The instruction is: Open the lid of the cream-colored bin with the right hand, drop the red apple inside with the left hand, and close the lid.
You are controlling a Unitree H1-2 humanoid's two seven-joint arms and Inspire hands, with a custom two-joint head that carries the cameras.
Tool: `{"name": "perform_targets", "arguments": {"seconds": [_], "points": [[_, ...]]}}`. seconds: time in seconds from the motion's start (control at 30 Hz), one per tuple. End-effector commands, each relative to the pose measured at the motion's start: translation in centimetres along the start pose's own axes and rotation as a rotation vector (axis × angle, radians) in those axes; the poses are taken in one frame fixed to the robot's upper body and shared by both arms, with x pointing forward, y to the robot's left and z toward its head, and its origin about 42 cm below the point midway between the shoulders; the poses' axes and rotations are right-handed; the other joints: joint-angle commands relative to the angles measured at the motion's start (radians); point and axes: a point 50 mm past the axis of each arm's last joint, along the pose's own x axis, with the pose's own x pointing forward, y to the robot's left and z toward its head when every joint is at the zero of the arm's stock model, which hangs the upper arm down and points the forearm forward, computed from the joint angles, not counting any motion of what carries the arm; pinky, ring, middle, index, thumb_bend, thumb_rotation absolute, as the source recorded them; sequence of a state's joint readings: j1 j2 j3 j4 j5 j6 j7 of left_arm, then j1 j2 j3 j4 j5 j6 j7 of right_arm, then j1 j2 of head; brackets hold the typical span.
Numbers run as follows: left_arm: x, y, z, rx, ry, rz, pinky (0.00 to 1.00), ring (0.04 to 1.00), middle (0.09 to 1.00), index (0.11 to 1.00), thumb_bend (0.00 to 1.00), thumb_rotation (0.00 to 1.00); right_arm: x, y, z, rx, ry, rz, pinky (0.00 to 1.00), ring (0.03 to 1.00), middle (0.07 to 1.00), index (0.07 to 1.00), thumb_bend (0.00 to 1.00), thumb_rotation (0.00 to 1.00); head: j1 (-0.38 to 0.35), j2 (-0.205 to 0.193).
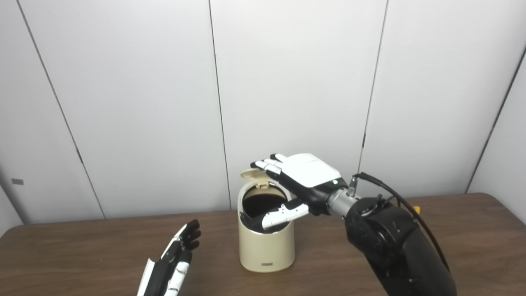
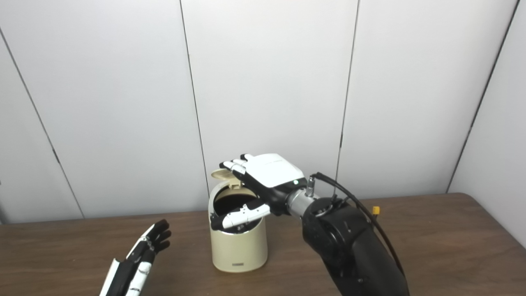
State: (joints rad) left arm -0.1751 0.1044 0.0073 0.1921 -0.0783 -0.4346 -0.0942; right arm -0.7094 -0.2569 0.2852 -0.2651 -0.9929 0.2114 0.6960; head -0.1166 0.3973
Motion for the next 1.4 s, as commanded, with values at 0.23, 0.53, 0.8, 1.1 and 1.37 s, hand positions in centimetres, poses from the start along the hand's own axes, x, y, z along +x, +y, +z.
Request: {"name": "perform_targets", "arguments": {"seconds": [0.23,0.53,0.8,1.1,1.37], "points": [[-2.6,-0.4,-1.4,0.004,0.050,0.024,0.87,0.878,0.906,0.907,0.59,0.78,-2.5,0.2,-0.5,0.083,-0.013,-0.052,0.94,0.986,0.931,0.920,0.87,0.99,0.016,0.007],[-2.8,-1.1,-1.2,-0.007,0.050,0.029,0.87,0.882,0.898,0.894,0.65,0.77,-4.1,2.6,-1.8,0.148,0.019,-0.027,0.92,0.962,0.934,0.937,0.86,0.99,0.039,0.015],[-2.8,-1.9,-0.8,-0.018,0.054,0.027,0.85,0.873,0.894,0.890,0.64,0.77,-5.1,4.8,-2.9,0.200,0.047,0.021,0.93,0.978,0.959,0.944,0.84,0.95,0.055,0.026],[-2.8,-2.3,-0.3,-0.010,0.067,0.020,0.85,0.870,0.888,0.885,0.65,0.78,-6.0,6.4,-3.4,0.183,0.083,0.067,0.93,0.995,0.973,0.937,0.79,0.86,0.072,0.047],[-2.4,-2.8,-0.3,-0.002,0.067,0.019,0.86,0.877,0.890,0.881,0.66,0.79,-6.1,6.7,-3.5,0.166,0.075,0.054,0.95,1.000,0.979,0.936,0.77,0.83,0.080,0.040]]}}
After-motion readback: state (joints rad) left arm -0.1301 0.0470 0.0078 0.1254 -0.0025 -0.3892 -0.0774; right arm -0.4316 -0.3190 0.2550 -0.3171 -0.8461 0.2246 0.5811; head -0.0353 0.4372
